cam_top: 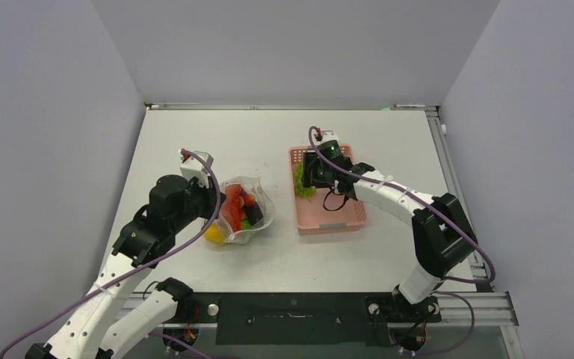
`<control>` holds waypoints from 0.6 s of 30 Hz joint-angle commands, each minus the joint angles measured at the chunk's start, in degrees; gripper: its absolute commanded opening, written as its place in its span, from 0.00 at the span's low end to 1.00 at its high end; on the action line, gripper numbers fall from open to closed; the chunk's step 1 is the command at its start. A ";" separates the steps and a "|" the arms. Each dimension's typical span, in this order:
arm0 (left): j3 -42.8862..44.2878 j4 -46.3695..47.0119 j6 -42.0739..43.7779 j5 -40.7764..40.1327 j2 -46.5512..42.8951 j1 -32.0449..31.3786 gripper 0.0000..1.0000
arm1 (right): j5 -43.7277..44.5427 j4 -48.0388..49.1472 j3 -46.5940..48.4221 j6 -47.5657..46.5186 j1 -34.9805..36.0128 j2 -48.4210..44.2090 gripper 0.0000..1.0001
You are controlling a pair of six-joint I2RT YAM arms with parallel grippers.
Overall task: Place the food in the zip-top bag and seal the zipper
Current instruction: Pick up the fake fruit from the bin.
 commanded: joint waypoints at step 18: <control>0.34 2.80 -0.29 -0.35 0.43 0.43 0.00 | -4.39 6.97 10.14 0.94 -2.82 15.50 0.54</control>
